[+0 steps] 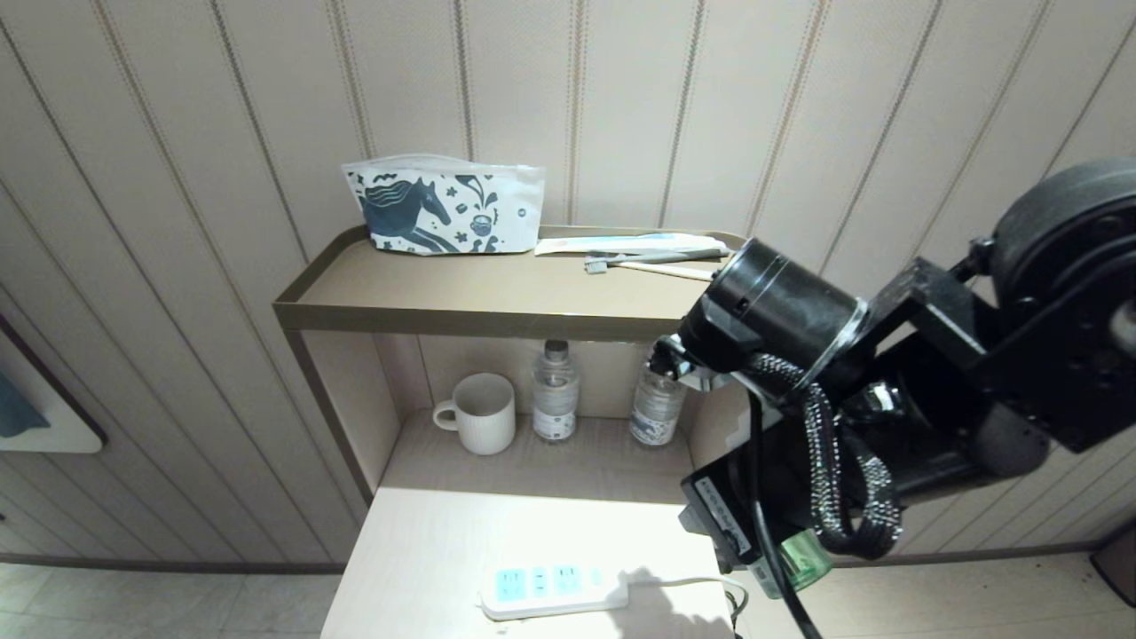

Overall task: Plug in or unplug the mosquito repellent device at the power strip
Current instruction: Insert the plug into the socket

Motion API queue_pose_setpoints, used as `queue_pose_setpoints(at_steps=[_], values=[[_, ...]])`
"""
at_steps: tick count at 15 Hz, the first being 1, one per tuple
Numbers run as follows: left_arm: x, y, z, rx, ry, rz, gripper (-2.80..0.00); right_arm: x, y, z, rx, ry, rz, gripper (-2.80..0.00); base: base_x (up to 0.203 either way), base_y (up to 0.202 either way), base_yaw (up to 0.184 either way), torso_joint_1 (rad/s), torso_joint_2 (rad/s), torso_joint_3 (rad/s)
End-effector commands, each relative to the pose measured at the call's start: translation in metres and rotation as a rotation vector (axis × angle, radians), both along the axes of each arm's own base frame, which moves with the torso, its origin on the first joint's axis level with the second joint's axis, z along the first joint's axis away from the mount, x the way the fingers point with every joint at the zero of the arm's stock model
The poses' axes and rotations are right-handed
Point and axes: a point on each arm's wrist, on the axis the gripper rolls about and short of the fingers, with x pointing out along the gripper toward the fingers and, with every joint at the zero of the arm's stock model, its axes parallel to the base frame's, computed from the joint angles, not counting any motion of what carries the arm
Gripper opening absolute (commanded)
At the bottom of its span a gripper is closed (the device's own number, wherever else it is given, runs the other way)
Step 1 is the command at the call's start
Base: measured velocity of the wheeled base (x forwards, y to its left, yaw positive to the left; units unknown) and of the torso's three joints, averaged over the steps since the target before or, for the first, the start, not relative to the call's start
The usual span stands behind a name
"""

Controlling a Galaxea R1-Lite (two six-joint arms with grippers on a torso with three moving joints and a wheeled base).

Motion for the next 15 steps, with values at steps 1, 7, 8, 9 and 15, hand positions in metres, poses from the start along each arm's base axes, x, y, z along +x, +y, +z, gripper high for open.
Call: queue_pose_setpoints(at_steps=[1,7,8,9,15], values=[[0.0,0.0,0.0,0.0,0.001,0.001,-2.8,0.012,0.013,-0.018,-0.053,0.032,0.014,-2.8,0.0,0.0,0.0,0.0,0.0,0.0],[0.0,0.0,0.0,0.001,0.001,0.001,-2.8,0.021,0.041,-0.004,0.013,-0.016,0.04,-2.8,0.0,0.0,0.0,0.0,0.0,0.0],[0.0,0.0,0.0,0.0,0.001,0.001,-2.8,0.023,0.043,-0.006,0.001,-0.008,0.042,-2.8,0.0,0.0,0.0,0.0,0.0,0.0],[0.0,0.0,0.0,0.0,0.001,0.001,-2.8,0.024,0.046,-0.01,-0.022,0.015,0.041,-2.8,0.0,0.0,0.0,0.0,0.0,0.0],[0.0,0.0,0.0,0.001,0.001,0.001,-2.8,0.029,0.065,-0.034,-0.034,0.121,0.033,-2.8,0.0,0.0,0.0,0.0,0.0,0.0]])
